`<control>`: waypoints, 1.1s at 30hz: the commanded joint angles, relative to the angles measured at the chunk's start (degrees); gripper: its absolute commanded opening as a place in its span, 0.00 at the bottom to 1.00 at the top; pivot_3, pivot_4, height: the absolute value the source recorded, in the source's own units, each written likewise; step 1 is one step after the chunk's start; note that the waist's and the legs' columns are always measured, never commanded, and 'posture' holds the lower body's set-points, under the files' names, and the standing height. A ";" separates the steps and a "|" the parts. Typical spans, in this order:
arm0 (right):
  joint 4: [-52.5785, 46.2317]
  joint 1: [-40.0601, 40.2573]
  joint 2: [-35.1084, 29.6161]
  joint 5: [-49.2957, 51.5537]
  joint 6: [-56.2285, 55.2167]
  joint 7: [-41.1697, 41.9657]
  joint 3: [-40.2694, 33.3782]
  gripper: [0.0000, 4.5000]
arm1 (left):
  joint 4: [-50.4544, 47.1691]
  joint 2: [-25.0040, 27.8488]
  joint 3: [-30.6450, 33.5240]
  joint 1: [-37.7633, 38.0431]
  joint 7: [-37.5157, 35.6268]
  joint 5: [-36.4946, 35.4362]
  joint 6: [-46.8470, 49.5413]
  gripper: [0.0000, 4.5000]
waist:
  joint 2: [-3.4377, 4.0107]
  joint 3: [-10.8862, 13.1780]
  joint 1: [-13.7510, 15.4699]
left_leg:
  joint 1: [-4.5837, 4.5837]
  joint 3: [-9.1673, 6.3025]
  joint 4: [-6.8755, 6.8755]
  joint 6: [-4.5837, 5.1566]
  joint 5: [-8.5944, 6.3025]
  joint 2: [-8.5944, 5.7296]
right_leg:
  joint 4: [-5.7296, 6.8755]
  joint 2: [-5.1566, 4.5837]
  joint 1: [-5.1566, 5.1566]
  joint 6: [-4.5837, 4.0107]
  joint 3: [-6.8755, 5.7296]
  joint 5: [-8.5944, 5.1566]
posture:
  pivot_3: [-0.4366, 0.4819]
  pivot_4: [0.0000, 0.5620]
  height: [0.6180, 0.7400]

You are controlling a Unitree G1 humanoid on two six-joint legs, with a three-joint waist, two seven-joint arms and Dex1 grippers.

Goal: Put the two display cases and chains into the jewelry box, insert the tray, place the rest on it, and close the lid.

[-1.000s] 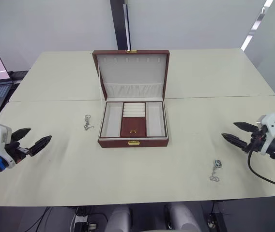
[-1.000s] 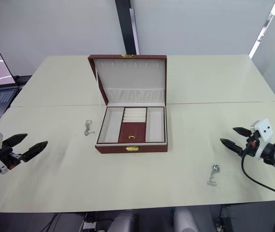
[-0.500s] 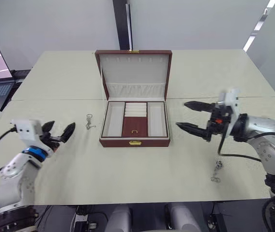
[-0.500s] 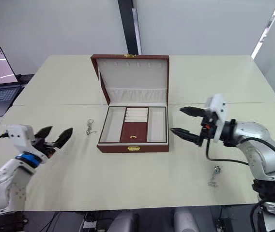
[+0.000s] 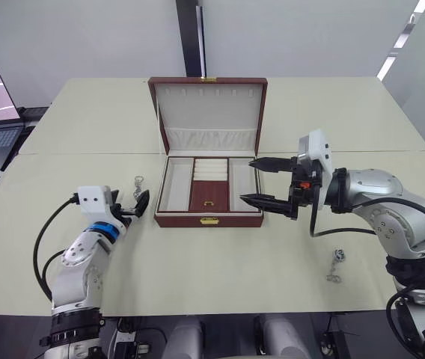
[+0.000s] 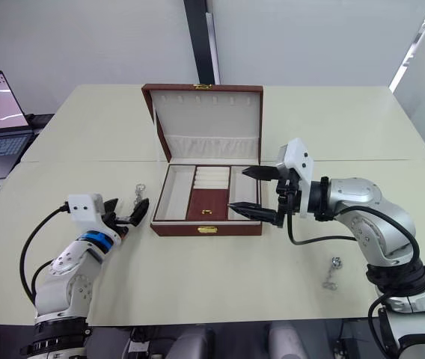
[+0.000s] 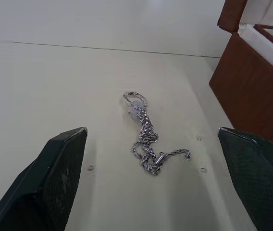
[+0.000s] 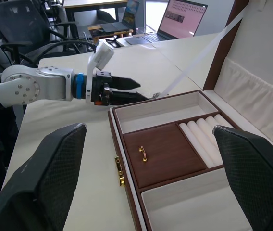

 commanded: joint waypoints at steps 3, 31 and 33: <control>-1.43 -0.86 0.58 0.70 0.16 -0.40 -0.37 0.99 | 3.53 -0.82 -1.23 -4.12 2.88 3.37 -2.68 1.00 | 0.00 0.00 0.00 | 0.00 0.00 0.00 0.00 0.00 -0.01 | 0.01 0.00 0.00 0.00 0.00 0.00 | 0.48 0.27 1.00; -2.13 -0.52 0.35 1.22 0.98 -1.00 -0.74 1.00 | 12.94 -1.62 -3.25 -8.14 3.61 6.16 1.19 0.45 | 0.08 -0.07 -0.01 | 0.05 0.00 0.01 -0.01 0.01 -0.02 | 0.03 -0.01 0.05 0.00 0.00 0.00 | 0.48 0.27 1.00; -2.16 -0.43 0.32 1.23 1.02 -0.97 -0.69 1.00 | 13.24 -1.52 -3.29 -7.97 3.49 6.23 1.41 0.32 | 0.09 -0.07 -0.01 | 0.05 0.01 0.01 -0.01 0.01 -0.02 | 0.02 -0.01 0.05 0.00 0.00 0.00 | 0.48 0.27 1.00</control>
